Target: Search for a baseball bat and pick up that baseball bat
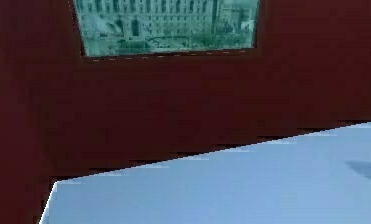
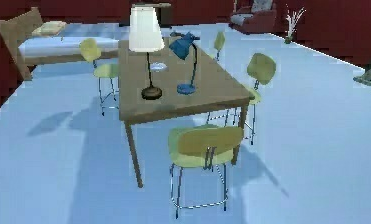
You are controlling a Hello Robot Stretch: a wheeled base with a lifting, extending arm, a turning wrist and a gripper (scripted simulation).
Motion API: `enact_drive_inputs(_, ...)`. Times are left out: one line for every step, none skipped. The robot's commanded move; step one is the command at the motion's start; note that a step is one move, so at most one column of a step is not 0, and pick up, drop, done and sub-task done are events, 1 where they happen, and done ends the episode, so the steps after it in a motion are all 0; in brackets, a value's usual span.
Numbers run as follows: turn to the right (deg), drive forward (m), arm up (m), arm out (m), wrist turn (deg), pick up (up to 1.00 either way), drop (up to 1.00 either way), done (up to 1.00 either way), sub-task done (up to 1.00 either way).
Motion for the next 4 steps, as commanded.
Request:
enact_drive_inputs(39.0,0.00,0.00,0.00,0.0,0.00,0.00,0.00,0.00)
enact_drive_inputs(0.0,1.00,0.00,0.00,0.0,0.00,0.00,0.00,0.00)
enact_drive_inputs(27.0,0.00,0.00,0.00,0.0,0.00,0.00,0.00,0.00)
enact_drive_inputs(0.0,0.05,0.00,0.00,0.0,0.00,0.00,0.00,0.00)
